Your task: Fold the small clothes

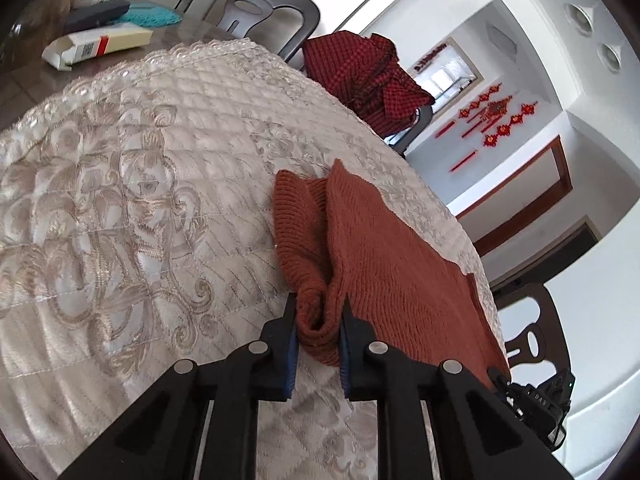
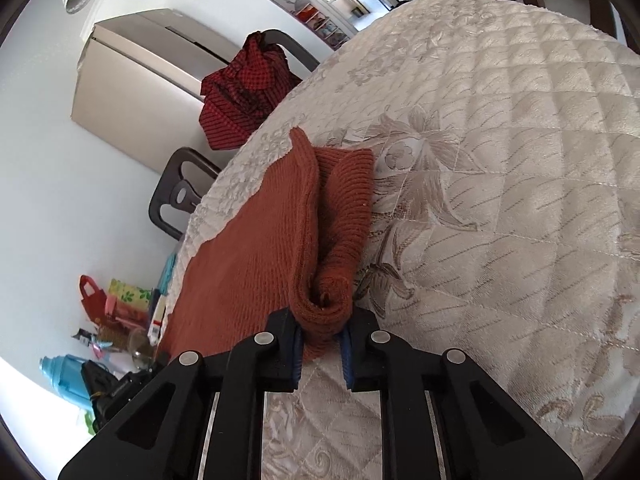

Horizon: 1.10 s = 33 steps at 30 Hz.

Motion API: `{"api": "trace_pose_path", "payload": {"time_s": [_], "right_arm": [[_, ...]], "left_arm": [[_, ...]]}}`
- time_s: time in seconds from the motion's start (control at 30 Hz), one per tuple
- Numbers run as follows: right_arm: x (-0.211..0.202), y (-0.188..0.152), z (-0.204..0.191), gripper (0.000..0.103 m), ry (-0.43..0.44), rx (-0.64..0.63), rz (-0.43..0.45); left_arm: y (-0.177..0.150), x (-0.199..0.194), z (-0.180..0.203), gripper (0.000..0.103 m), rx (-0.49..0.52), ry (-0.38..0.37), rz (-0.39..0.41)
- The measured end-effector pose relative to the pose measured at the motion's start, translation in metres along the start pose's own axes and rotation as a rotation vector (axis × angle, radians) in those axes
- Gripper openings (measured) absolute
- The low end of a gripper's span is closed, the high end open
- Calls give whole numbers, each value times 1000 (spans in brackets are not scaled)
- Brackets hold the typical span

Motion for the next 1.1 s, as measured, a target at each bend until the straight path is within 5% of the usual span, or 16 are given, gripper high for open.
{"api": "trace_pose_path", "payload": {"time_s": [0.57,1.1], "right_arm": [[-76,-71,0,14,-41,-74,-84],[-80,-76,8,15,-50,-100,-76]], "left_arm": [[-67,-64,-15,18,82,-4,-97],[-75,-70,-18,19,100,-9,-101]]}}
Point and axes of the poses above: each gripper's, at about its wrist camera, not at the fingertips, and x roughly the way its jaws point, z to its right, y to its top, the point moved 1 cm from there along x, roughly the way its jaws point, and after that the axes turned 1 degree about x, right-handed, at the moved point
